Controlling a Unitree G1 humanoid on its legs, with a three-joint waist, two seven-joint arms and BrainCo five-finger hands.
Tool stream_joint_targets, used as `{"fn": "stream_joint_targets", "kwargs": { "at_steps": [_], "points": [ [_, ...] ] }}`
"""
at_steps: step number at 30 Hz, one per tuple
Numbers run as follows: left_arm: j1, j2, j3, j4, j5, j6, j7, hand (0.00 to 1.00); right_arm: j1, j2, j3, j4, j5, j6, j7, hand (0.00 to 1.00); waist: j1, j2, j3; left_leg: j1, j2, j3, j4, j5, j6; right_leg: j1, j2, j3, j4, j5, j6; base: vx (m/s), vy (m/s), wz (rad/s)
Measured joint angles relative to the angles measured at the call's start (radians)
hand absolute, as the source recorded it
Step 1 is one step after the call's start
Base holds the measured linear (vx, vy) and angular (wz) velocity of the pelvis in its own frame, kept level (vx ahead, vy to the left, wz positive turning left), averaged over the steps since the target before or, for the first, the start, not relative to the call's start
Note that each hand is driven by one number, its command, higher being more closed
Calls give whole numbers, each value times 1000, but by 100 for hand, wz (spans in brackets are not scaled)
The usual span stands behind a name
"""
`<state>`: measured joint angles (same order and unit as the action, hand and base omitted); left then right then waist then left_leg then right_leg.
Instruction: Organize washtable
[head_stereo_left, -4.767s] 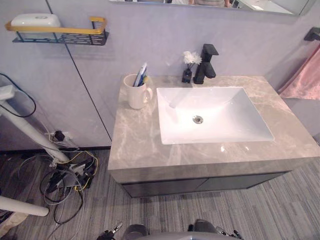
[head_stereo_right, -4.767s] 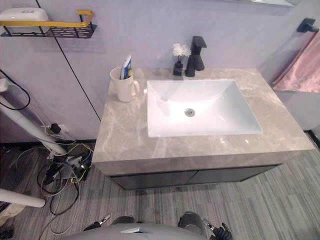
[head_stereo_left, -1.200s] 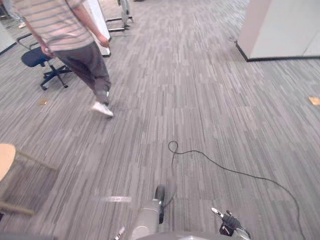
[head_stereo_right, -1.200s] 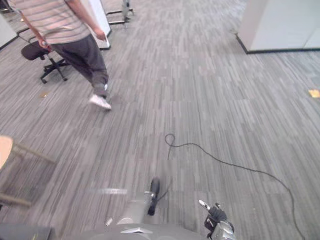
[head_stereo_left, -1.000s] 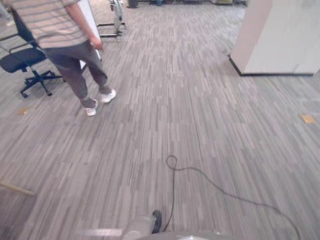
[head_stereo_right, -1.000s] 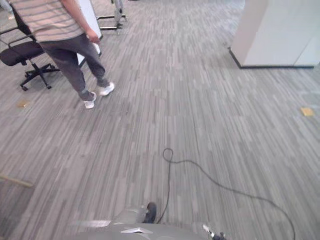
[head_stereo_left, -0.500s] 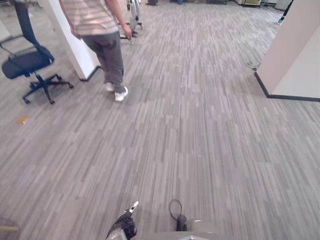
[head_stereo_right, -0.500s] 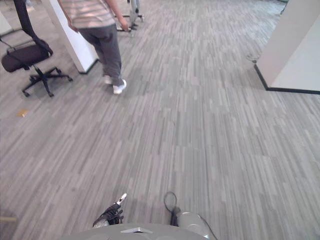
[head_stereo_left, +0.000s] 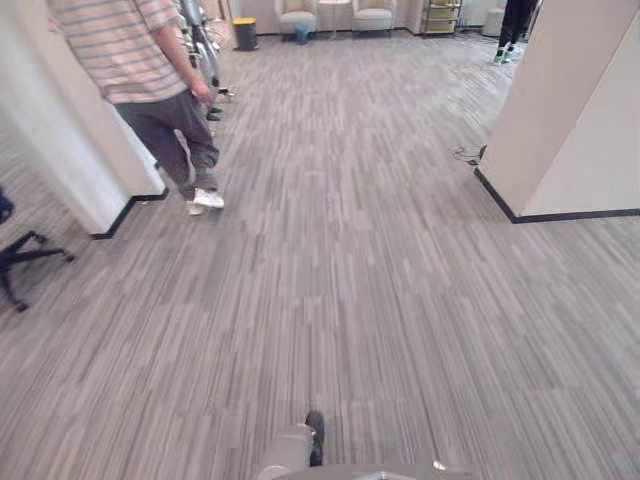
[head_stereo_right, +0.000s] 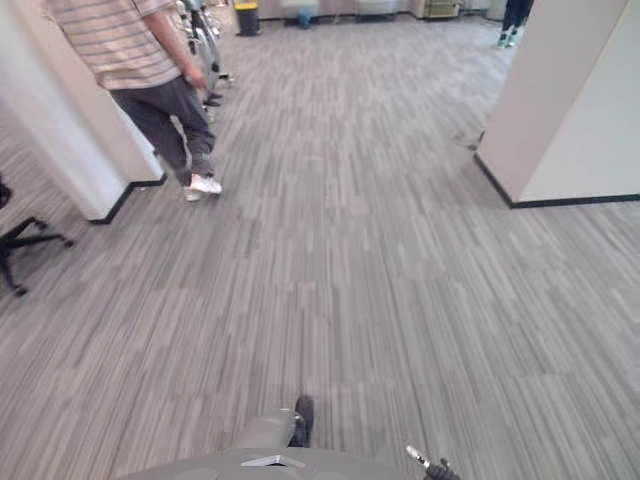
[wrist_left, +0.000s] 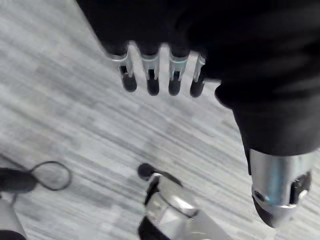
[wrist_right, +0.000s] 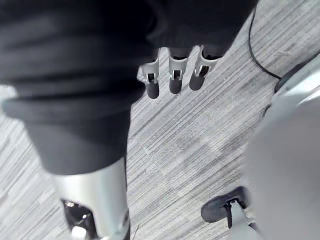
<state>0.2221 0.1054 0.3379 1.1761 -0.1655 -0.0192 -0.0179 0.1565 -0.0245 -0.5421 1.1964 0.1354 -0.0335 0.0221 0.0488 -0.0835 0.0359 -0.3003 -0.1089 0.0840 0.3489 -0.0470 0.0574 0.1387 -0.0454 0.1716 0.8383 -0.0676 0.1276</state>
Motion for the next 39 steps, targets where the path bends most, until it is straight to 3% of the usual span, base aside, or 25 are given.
{"fn": "stream_joint_targets", "kwargs": {
  "at_steps": [1,2,3,5,6,7,8,10,11,12,14,15,16,17,18,21,24,25,26,27,28,29,31,32,39],
  "points": [
    [-6,15,-22,0,0,0,-1,0,3,4,-1,18,0,0,1,0,-16,0,11,35,-17,-16,-8,-20,9,-29,-4,-4,83,102,34,469,-26,59],
    [-26,27,-59,-1,2,-1,0,0,7,1,-2,30,0,1,4,0,-30,-3,23,116,-39,-46,-26,-50,14,-103,-27,-67,232,67,-28,375,-70,56],
    [-33,18,-72,-4,3,-1,0,0,18,-4,-5,21,0,0,7,0,-45,26,42,207,-40,-79,-56,-90,32,-171,-36,-133,313,-19,-114,301,-78,47],
    [-69,6,-95,-9,7,-4,-1,0,38,-17,-1,8,1,-5,11,0,-50,62,58,337,-11,-113,-114,-128,45,-279,-10,-174,256,-138,-123,-4,-26,42],
    [-81,1,-109,-10,13,-7,0,0,48,-17,3,5,2,-7,10,0,-56,75,66,402,12,-132,-141,-155,53,-343,5,-198,123,-189,-121,-132,0,47],
    [-98,-7,-109,-15,13,-11,2,0,58,-15,11,-8,2,-7,10,0,-59,82,61,423,22,-146,-147,-178,49,-378,3,-215,44,-191,-115,-36,-46,50],
    [-105,-19,-102,-40,13,-18,2,0,70,-11,40,-25,2,-9,10,0,-58,90,62,468,41,-166,-156,-219,40,-431,-1,-245,-150,-172,-92,308,-188,40],
    [-106,-21,-98,-76,14,-29,2,0,75,-5,71,-36,10,-8,8,0,-62,75,54,542,58,-200,-161,-313,27,-466,-24,-271,-596,-27,-14,632,-374,41],
    [-109,-19,-87,-77,17,-30,0,0,75,-6,73,-36,11,-6,8,0,-67,65,53,562,59,-216,-168,-332,25,-479,-36,-273,-607,28,-11,684,-456,48],
    [-105,-41,-63,-75,17,-27,-2,0,82,-9,76,-37,11,-4,8,0,-72,77,41,607,90,-233,-188,-352,32,-484,-28,-295,-554,103,-52,735,-487,62],
    [-107,-90,-10,-77,18,-25,-14,0,100,-23,75,-51,-1,1,11,0,-64,107,16,585,132,-229,-61,-329,-7,-474,-9,-347,-473,88,-143,719,-474,59],
    [-109,-120,31,-83,20,-26,-22,0,94,-43,82,-55,-8,5,17,0,-64,129,5,500,156,-228,157,-285,-78,-431,10,-381,-474,45,-176,617,-465,58],
    [-122,-135,75,-81,24,-25,-23,0,84,-55,77,-64,-8,4,15,0,-67,139,13,372,171,-249,456,-121,-181,-349,40,-407,-506,2,-202,555,-419,47],
    [-128,-133,77,-80,23,-24,-23,0,78,-63,77,-59,-8,5,11,0,-59,138,22,333,180,-250,563,-68,-207,-307,56,-407,-524,-6,-212,362,-293,23],
    [-133,-127,72,-80,22,-23,-22,0,71,-69,81,-49,-13,12,6,0,-51,146,28,305,196,-227,657,-43,-211,-259,71,-405,-547,-12,-222,236,-192,-15],
    [-140,-90,19,-84,8,-29,-19,0,43,-75,118,-15,-20,24,-14,0,-36,125,57,147,257,-82,822,-111,-106,-36,107,-374,-686,-26,-242,154,-119,-17],
    [-152,-87,6,-91,-13,-33,-13,0,35,-92,130,-6,-40,42,-24,0,-32,128,96,99,245,-6,537,-209,-107,73,100,-331,-727,-31,-232,132,-39,-39],
    [-148,-86,5,-91,-15,-34,-8,0,41,-97,141,-6,-39,43,-25,0,-31,129,94,116,217,-17,270,-195,-119,87,96,-313,-727,-52,-201,-124,43,-64],
    [-140,-90,-4,-87,-14,-33,-1,0,50,-110,155,-9,-38,41,-25,0,-28,152,86,128,213,-46,71,-98,-118,92,113,-293,-725,-73,-181,-311,180,-92],
    [-137,-95,-19,-78,-26,-33,5,0,52,-136,175,-11,-38,39,-25,0,-20,183,89,110,217,-98,10,33,-112,102,141,-263,-714,-131,-173,-260,173,-69],
    [-144,-86,-26,-71,-21,-33,6,0,51,-131,187,-12,-37,38,-23,0,-29,178,91,114,207,-87,24,30,-106,112,132,-255,-710,-140,-168,-154,215,-42],
    [-143,-63,-45,-58,-21,-33,7,0,52,-116,191,-13,-36,36,-23,0,-38,148,86,153,186,-81,-33,32,-101,113,98,-247,-694,-142,-153,-88,157,-9],
    [-141,-37,-72,-45,-17,-33,7,0,61,-93,196,-14,-36,33,-23,0,-41,104,66,250,134,-62,-233,104,-91,104,42,-234,-676,-156,-138,-112,165,-4],
    [-52,43,-180,0,27,-26,6,0,33,-46,191,21,-37,21,0,0,-44,27,77,323,40,-85,-457,203,-68,108,-39,-240,-713,-215,-61,-52,64,2],
    [-52,42,-179,1,28,-25,7,0,33,-46,186,21,-35,21,0,0,-45,29,79,322,41,-83,-457,203,-68,107,-38,-238,-715,-215,-61,0,0,0]
  ]
}}
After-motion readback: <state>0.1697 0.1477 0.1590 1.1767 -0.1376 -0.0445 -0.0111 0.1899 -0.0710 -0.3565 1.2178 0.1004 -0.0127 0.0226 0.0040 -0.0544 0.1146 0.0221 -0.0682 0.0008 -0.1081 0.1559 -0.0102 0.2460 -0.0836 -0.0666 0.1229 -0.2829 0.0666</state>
